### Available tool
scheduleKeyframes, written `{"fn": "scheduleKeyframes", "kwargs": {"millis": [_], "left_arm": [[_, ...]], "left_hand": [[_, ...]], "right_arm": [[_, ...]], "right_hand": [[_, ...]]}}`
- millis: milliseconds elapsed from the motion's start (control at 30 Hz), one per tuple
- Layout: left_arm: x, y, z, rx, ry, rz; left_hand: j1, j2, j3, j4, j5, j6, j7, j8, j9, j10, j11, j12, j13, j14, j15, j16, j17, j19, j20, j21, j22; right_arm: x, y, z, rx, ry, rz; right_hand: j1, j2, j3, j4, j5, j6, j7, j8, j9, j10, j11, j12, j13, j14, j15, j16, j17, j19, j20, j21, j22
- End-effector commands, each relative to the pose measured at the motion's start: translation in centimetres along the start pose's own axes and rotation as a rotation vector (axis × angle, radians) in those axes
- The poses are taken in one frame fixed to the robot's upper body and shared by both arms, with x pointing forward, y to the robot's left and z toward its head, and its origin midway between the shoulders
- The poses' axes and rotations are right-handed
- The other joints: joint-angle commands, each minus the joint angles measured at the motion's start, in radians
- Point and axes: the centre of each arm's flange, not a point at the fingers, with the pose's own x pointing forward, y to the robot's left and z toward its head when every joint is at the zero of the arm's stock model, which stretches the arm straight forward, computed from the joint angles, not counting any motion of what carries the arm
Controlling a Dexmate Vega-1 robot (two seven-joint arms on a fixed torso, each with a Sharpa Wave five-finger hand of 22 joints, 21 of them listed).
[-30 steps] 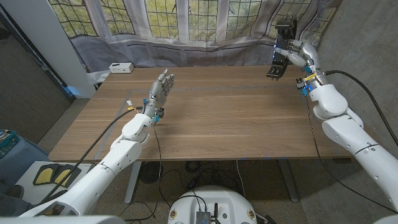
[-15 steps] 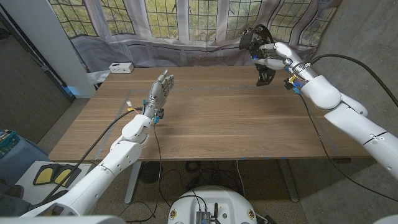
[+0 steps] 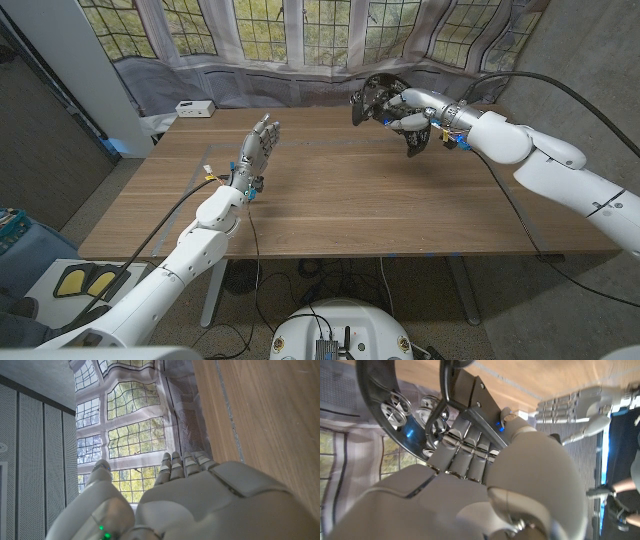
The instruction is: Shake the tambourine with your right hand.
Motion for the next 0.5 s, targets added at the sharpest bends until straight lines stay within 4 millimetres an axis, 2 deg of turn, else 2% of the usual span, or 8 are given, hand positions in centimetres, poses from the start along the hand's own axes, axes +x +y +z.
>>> {"fn": "scheduleKeyframes", "kwargs": {"millis": [33,500], "left_arm": [[-0.2,-0.1,-0.3,-0.005,0.013,0.000],[0.1,-0.5,-0.3,0.001,0.021,-0.015]], "left_hand": [[0.004,0.011,0.003,-0.002,-0.003,0.009,-0.004,-0.001,0.003,-0.001,0.001,0.001,0.003,0.002,-0.002,-0.001,0.006,-0.010,-0.001,0.001,0.005],[0.004,0.011,0.004,-0.002,-0.004,0.008,-0.004,-0.002,0.003,-0.001,-0.002,0.000,0.003,0.001,-0.002,-0.001,0.006,-0.012,0.000,0.001,0.005]], "right_arm": [[0.8,2.1,0.0,-0.145,0.152,0.248],[-0.9,1.4,-0.7,-0.093,0.158,0.091]], "right_hand": [[0.037,0.046,0.044,0.045,0.007,0.079,-0.070,0.002,0.004,0.007,-0.006,-0.003,0.004,0.010,-0.055,-0.002,0.004,0.009,0.002,0.009,0.003],[0.040,0.047,0.045,0.040,0.008,0.077,-0.065,-0.001,0.005,0.007,-0.001,-0.006,0.005,0.016,-0.051,-0.004,0.007,0.010,0.004,0.014,0.003]]}}
